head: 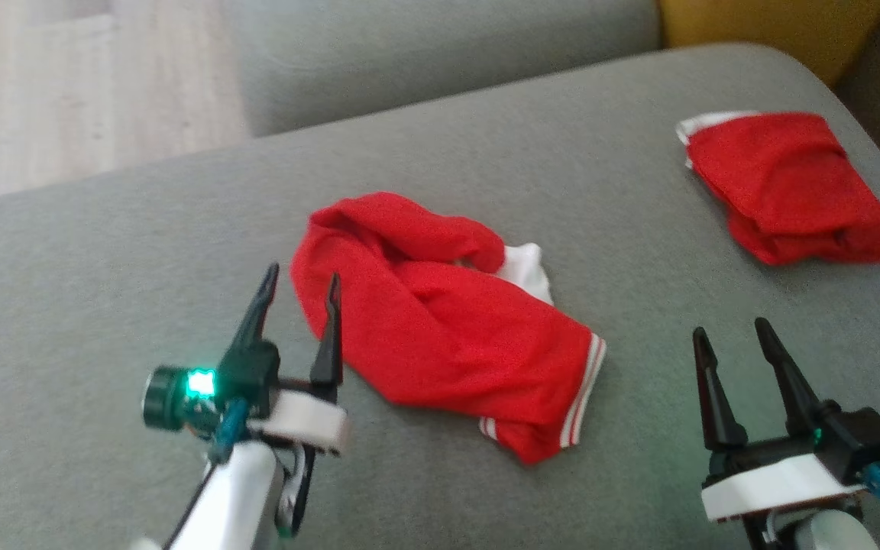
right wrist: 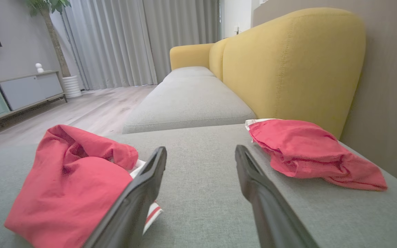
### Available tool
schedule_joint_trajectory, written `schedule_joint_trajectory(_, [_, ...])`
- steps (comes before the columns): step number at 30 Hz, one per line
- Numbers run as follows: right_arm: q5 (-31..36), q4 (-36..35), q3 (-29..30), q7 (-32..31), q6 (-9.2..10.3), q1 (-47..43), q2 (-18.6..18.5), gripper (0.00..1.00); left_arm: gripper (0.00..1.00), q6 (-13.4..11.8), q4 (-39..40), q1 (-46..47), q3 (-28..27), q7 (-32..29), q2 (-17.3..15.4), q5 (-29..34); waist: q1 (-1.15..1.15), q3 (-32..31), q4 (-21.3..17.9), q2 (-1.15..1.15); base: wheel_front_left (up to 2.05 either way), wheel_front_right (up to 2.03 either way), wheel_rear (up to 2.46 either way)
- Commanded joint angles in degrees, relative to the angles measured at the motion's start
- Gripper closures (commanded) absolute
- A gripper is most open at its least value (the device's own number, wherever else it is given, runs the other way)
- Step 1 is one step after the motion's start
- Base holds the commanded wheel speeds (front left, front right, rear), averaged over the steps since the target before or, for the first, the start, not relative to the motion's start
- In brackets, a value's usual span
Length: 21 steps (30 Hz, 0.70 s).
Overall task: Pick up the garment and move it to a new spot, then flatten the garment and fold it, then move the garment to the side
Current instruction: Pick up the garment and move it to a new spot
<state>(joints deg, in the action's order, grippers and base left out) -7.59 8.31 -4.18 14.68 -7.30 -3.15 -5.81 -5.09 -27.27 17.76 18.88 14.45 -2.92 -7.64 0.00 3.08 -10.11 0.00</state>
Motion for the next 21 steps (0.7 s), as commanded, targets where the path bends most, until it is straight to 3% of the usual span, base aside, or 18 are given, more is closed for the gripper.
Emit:
schedule_joint_trajectory(1, [-0.36,-1.46,-0.8,0.32,-0.19,0.43,-0.17,0.0,0.0,-0.24,2.98,1.02,-1.32,0.54,-0.43,-0.02,0.0,-2.61,3.07,0.0,0.0,0.0,0.0])
schedule_joint_trajectory(4, [-0.4,-1.24,0.13,0.32,-0.19,-0.48,0.28,0.0,0.0,-0.73,8.18,-2.82,-1.06,0.54,-0.46,0.69,0.0,-3.75,5.54,0.0,0.0,0.0,0.0])
schedule_joint_trajectory(7, [-0.16,-1.12,1.11,0.32,-0.19,-1.4,0.78,0.0,0.0,-2.76,14.27,-7.38,-2.07,0.54,-0.72,1.93,0.0,-4.79,7.48,0.0,0.0,0.0,0.0])
schedule_joint_trajectory(15, [1.22,-1.88,2.07,0.32,-0.19,-5.77,1.7,0.0,0.0,-6.47,26.65,-21.58,-5.22,0.54,-1.03,3.36,0.0,-8.22,10.03,0.0,0.0,0.0,0.0])
schedule_joint_trajectory(21, [1.7,-2.82,2.79,0.32,-0.19,-8.18,2.31,0.0,0.0,-6.32,31.38,-29.06,-5.67,0.54,-0.54,2.77,0.0,-9.61,11.39,0.0,0.0,0.0,0.0])
